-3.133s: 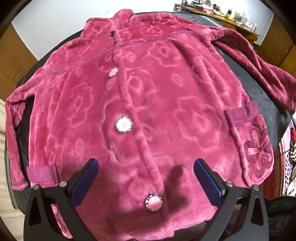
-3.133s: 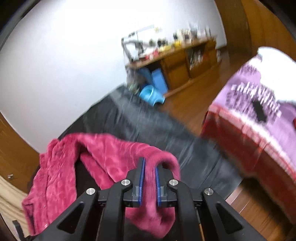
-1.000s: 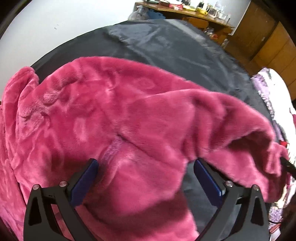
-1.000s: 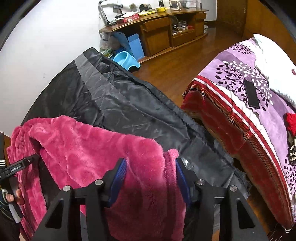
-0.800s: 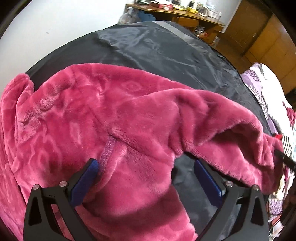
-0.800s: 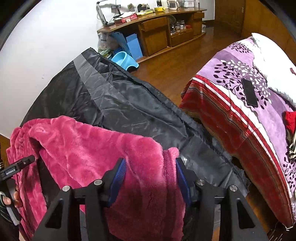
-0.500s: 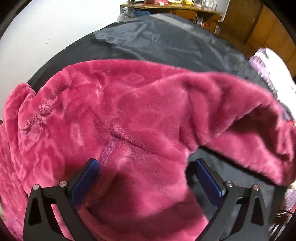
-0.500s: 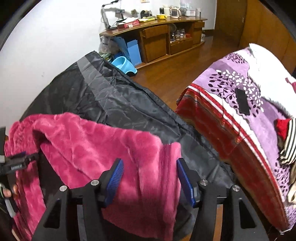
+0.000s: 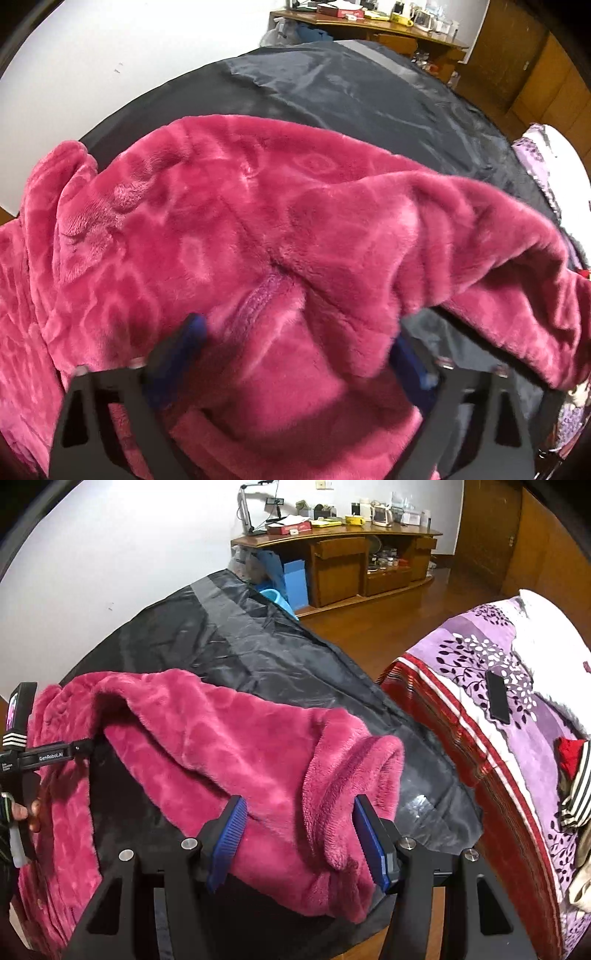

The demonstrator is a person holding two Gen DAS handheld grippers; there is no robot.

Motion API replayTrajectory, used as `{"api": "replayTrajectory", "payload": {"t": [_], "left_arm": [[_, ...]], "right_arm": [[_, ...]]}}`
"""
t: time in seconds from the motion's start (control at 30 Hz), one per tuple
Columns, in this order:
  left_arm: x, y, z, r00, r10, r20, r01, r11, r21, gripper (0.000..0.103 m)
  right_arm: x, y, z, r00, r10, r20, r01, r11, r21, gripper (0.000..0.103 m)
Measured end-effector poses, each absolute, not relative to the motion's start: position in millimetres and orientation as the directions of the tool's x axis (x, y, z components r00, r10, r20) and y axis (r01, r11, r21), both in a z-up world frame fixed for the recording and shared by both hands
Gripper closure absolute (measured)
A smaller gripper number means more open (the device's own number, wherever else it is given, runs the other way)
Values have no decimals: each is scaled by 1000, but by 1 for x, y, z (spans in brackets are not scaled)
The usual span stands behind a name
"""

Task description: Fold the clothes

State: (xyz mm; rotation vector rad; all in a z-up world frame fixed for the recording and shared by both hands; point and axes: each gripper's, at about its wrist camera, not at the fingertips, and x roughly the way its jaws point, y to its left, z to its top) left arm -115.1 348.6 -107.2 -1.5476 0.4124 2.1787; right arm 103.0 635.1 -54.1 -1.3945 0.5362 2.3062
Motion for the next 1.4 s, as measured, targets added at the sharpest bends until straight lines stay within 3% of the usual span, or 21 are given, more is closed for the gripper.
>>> {"api": "replayTrajectory", "payload": {"t": [0.07, 0.17, 0.33, 0.53, 0.77, 0.87, 1.03, 1.27, 1.4], "left_arm": [[-112, 345, -103, -274, 198, -941, -517, -855, -29, 35], [-106, 333, -95, -277, 225, -934, -525, -850, -49, 51], [-101, 312, -85, -272, 259, -927, -542, -837, -75, 66], [-102, 306, -79, -279, 265, -923, -554, -829, -70, 67], [-103, 288, -87, -262, 250, -932, -493, -865, -94, 67], [-101, 284, -86, -276, 240, -931, -469, -879, -87, 65], [-93, 284, -86, -303, 197, -932, -417, -907, -56, 65], [-86, 292, -83, -337, 128, -933, -383, -924, 11, 65], [-85, 298, -83, -337, 111, -935, -361, -932, 20, 65]], "right_arm": [[113, 646, -56, -446, 100, -890, -558, -808, 188, 42], [130, 666, -58, -494, 30, -869, -596, -740, 313, 42], [149, 698, -59, -573, -41, -818, -639, -603, 478, 42], [137, 715, -65, -539, -4, -842, -675, -595, 436, 42], [140, 732, -75, -644, -156, -749, -609, -487, 626, 42], [143, 743, -96, -707, -304, -639, -556, -319, 767, 42], [132, 758, -134, -760, -446, -473, -498, -68, 864, 42], [101, 769, -144, -766, -489, -417, -445, -65, 893, 42], [101, 795, -122, -884, -430, -181, -201, 1, 980, 42]]}}
